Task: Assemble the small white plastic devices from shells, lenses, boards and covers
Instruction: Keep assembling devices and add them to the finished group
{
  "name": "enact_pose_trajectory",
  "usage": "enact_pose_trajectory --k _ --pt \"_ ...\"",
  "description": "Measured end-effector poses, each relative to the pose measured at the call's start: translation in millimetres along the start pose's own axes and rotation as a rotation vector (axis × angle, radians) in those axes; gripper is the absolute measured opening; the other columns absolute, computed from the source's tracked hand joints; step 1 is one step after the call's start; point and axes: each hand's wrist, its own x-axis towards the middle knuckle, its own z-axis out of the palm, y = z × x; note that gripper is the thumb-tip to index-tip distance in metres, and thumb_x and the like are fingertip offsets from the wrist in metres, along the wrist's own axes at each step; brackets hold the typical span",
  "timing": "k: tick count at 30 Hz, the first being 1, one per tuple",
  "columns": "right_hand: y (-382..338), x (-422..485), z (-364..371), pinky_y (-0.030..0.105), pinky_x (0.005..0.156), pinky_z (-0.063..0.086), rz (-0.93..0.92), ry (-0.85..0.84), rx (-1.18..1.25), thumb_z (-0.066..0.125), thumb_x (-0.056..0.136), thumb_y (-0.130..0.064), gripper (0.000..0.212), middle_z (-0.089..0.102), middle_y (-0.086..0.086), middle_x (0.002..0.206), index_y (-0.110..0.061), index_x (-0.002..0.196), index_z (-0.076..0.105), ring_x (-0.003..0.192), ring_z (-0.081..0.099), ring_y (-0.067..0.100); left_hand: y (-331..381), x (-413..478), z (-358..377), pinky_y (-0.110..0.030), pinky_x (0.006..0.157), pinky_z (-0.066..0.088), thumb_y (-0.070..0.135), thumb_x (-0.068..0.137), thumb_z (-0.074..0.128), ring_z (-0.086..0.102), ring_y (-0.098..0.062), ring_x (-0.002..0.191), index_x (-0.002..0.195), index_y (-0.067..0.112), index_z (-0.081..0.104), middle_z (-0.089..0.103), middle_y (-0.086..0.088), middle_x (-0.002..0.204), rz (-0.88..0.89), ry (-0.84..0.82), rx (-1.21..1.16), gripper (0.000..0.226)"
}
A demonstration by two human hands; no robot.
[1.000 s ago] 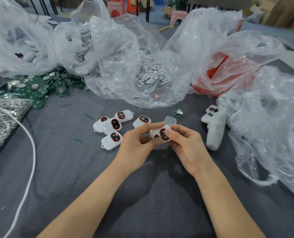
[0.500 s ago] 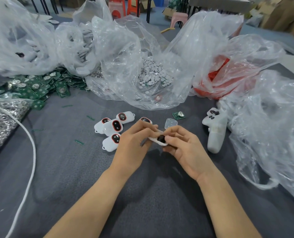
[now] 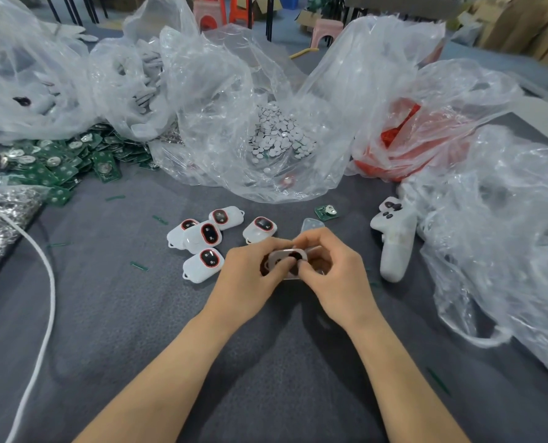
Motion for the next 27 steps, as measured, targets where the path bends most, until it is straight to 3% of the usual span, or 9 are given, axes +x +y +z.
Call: enact_pose_trajectory --k 4,9,13,17,20,23,25,27 --pt "1.8 -0.5 4.5 0.016 0.066 0.050 -0.054 0.086 -0.037 0.067 0.078 0.005 0.034 0.063 -0.004 0.093 -0.026 0.091 0.061 0.073 0.064 0.009 -1.2 0.3 -1.1 -0.007 0.058 0.039 0.012 0.087 0.068 0.058 0.005 0.063 0.091 0.028 0.069 0.062 0.026 0.064 -0.029 0.016 -0.028 0.017" --pt "8.7 2.3 8.0 0.016 0.071 0.052 0.035 0.085 -0.033 0.069 0.084 -0.005 0.025 0.070 -0.011 0.079 -0.030 0.084 0.064 0.074 0.066 0.002 -2.6 2.6 1.0 -0.030 0.065 0.055 0.011 0.089 0.065 0.065 -0.009 0.071 0.092 0.018 0.064 0.068 0.007 0.080 -0.079 0.025 -0.099 0.008" --pt "6.3 4.1 11.1 0.014 0.071 0.050 -0.046 0.093 -0.140 0.067 0.084 -0.003 0.014 0.068 -0.009 0.079 -0.017 0.086 0.068 0.074 0.064 0.003 -1.7 3.9 -0.7 -0.006 0.061 0.046 0.003 0.088 0.061 0.065 0.001 0.074 0.102 0.023 0.066 0.069 0.010 0.085 -0.055 0.000 -0.111 0.025" --pt "-7.2 8.9 12.5 0.015 0.075 0.045 -0.225 0.032 -0.383 0.066 0.083 0.001 0.012 0.067 0.003 0.087 -0.008 0.091 0.069 0.079 0.060 0.012 -5.9 6.1 -4.1 -0.001 0.057 0.038 -0.003 0.084 0.056 0.058 0.008 0.057 0.094 0.043 0.062 0.065 0.022 0.064 -0.051 -0.039 -0.148 0.047" --pt "-28.5 32.2 -5.4 0.018 0.074 0.048 -0.104 -0.132 -0.372 0.070 0.083 -0.011 0.009 0.069 -0.003 0.083 -0.017 0.088 0.073 0.078 0.063 0.010 -13.0 11.0 -1.7 -0.011 0.067 0.046 0.002 0.089 0.055 0.063 0.003 0.066 0.098 0.029 0.069 0.068 0.016 0.071 -0.132 -0.003 -0.170 0.032" --pt "-50.0 78.6 -30.0 0.014 0.068 0.051 -0.068 0.008 -0.249 0.066 0.087 -0.012 0.021 0.068 -0.013 0.072 -0.032 0.079 0.067 0.066 0.063 0.004 -14.5 15.2 -0.7 -0.032 0.075 0.058 0.000 0.094 0.051 0.073 -0.019 0.076 0.099 0.015 0.068 0.071 -0.008 0.093 -0.260 0.003 -0.439 0.023" --pt "-55.7 118.1 -28.3 0.014 0.071 0.051 -0.065 0.075 -0.299 0.062 0.090 -0.006 0.023 0.070 -0.006 0.082 -0.028 0.084 0.067 0.067 0.062 0.004 -12.4 17.0 -1.9 -0.029 0.069 0.059 -0.004 0.095 0.049 0.073 -0.022 0.078 0.093 0.013 0.067 0.070 -0.011 0.095 -0.274 0.006 -0.553 0.024" --pt "-52.0 157.1 -9.5 0.011 0.076 0.044 -0.044 0.019 -0.473 0.058 0.090 -0.002 0.021 0.071 0.003 0.097 -0.016 0.095 0.072 0.072 0.059 0.001 -12.6 17.9 -2.1 -0.029 0.069 0.059 -0.007 0.094 0.048 0.072 -0.023 0.082 0.090 0.011 0.065 0.069 -0.013 0.095 -0.266 0.023 -0.605 0.025"
